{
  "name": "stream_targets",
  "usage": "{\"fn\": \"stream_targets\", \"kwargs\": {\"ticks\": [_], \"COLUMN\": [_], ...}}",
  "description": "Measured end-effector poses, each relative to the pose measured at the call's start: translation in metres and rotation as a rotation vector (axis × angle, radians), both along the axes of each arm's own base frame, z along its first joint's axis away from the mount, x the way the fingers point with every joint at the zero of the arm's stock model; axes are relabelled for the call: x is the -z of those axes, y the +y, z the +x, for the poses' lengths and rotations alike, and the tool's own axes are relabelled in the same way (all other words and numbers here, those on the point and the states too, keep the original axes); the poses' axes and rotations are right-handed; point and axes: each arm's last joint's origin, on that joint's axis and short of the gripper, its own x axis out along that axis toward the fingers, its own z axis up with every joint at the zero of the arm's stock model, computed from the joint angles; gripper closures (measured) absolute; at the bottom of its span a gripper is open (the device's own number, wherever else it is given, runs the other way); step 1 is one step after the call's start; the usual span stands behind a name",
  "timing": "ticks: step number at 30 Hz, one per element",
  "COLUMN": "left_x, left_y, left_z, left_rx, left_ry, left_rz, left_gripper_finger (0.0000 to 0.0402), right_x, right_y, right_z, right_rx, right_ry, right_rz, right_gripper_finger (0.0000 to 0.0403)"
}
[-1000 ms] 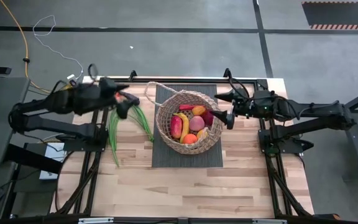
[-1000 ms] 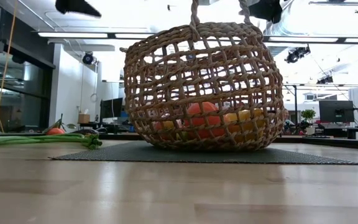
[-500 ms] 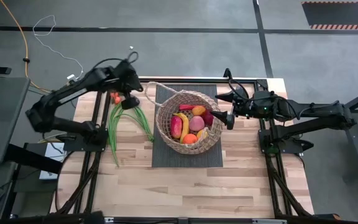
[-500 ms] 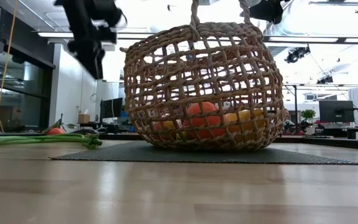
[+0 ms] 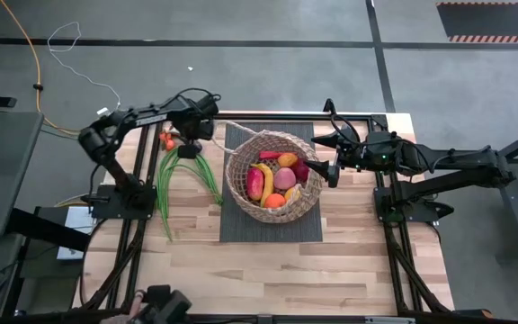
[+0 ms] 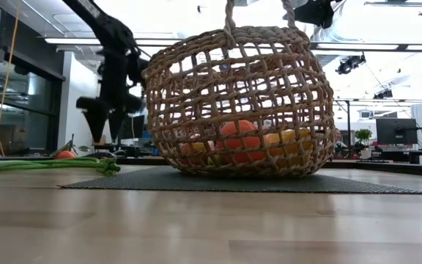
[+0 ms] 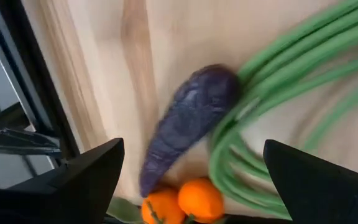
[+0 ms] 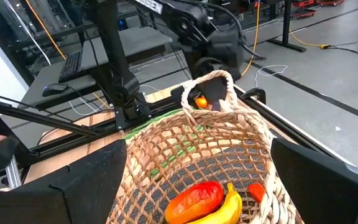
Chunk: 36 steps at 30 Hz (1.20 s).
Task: Build produce basket
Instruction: Put the eggplant into the woven basket
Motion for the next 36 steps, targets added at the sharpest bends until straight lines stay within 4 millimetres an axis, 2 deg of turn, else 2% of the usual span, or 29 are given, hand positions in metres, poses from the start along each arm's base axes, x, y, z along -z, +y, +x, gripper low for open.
{"fn": "stream_targets", "kwargs": {"ticks": [4, 11, 20, 25, 36], "left_x": [0.016, 0.034, 0.044, 0.044, 0.04], "left_y": [0.012, 0.016, 0.021, 0.021, 0.021], "left_z": [0.001, 0.005, 0.01, 0.011, 0.014], "left_rx": [-0.046, -0.073, -0.104, -0.109, -0.169], "left_ry": [0.054, 0.068, 0.066, 0.065, 0.027], "left_rz": [0.05, -0.005, 0.035, 0.041, 0.083], "left_gripper_finger": [0.0028, 0.0047, 0.0086, 0.0133, 0.0272], "right_x": [0.0, 0.0, 0.0, 0.0, 0.0], "right_y": [0.0, 0.0, 0.0, 0.0, 0.0], "right_z": [0.0, 0.0, 0.0, 0.0, 0.0], "right_rx": [0.001, 0.002, 0.002, 0.002, 0.002], "right_ry": [-0.001, -0.002, -0.002, -0.002, -0.002], "right_rz": [0.003, 0.007, 0.007, 0.006, 0.007], "right_gripper_finger": [0.0015, 0.0015, 0.0015, 0.0015, 0.0015]}}
